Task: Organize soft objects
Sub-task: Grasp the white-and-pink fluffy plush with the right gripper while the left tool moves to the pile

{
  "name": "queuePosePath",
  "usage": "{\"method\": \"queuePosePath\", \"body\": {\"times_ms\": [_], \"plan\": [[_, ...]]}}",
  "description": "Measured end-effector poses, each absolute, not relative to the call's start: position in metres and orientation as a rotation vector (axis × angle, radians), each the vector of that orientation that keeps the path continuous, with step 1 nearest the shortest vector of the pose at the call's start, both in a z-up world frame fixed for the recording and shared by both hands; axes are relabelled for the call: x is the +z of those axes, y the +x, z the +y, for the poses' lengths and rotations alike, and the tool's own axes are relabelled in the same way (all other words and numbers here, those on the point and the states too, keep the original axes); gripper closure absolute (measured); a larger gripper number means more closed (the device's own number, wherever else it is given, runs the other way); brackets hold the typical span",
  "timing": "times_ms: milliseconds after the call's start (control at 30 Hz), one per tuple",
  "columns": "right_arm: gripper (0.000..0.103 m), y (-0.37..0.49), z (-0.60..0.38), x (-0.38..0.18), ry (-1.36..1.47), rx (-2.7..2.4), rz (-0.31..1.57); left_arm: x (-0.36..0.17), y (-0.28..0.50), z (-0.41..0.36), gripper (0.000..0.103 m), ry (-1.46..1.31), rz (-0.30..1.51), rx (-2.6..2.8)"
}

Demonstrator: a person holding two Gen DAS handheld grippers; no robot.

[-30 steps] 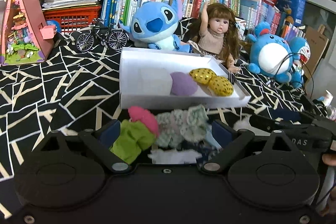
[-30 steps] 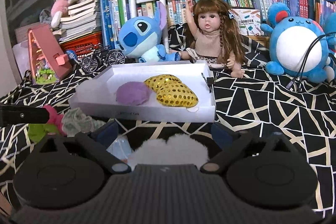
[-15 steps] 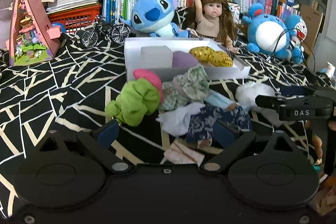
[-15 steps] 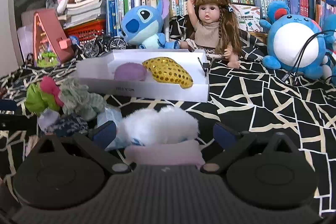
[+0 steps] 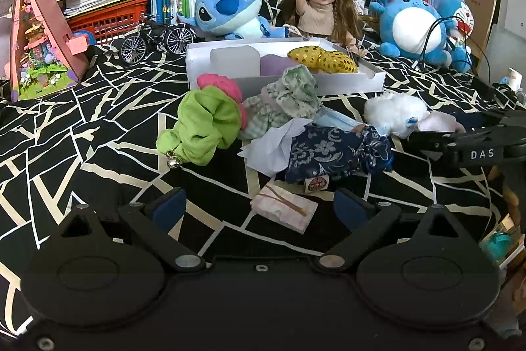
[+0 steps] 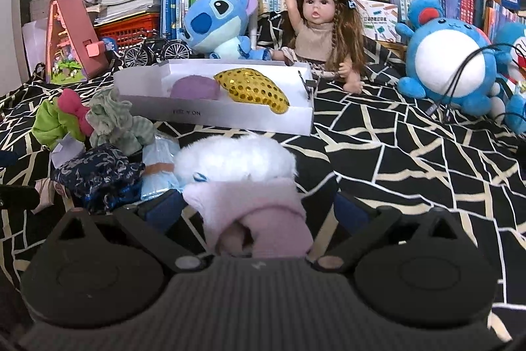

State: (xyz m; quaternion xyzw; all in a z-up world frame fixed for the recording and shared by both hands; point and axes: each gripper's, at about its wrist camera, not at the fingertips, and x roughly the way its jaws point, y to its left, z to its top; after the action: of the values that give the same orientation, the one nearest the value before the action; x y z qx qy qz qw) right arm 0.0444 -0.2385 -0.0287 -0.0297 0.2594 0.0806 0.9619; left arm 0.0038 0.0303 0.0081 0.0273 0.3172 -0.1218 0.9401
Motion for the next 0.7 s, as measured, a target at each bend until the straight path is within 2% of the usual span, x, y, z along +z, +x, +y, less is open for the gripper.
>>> {"method": "queuePosePath", "body": {"times_ms": [233, 367, 633, 700], "plan": [[0.001, 0.042, -0.241, -0.033, -0.042, 0.155, 0.544, 0.002, 0.004, 0.028, 0.01, 0.069, 0.633, -0.267], [0.002, 0.04, -0.24, -0.035, -0.046, 0.155, 0.541, -0.002, 0.005, 0.029, 0.021, 0.067, 0.627, -0.303], [0.007, 0.038, -0.24, -0.036, -0.052, 0.155, 0.546, -0.005, 0.005, 0.024, 0.034, 0.12, 0.63, -0.345], [0.01, 0.038, -0.241, -0.037, -0.051, 0.154, 0.549, -0.005, 0.005, 0.023, 0.04, 0.145, 0.628, -0.355]]}}
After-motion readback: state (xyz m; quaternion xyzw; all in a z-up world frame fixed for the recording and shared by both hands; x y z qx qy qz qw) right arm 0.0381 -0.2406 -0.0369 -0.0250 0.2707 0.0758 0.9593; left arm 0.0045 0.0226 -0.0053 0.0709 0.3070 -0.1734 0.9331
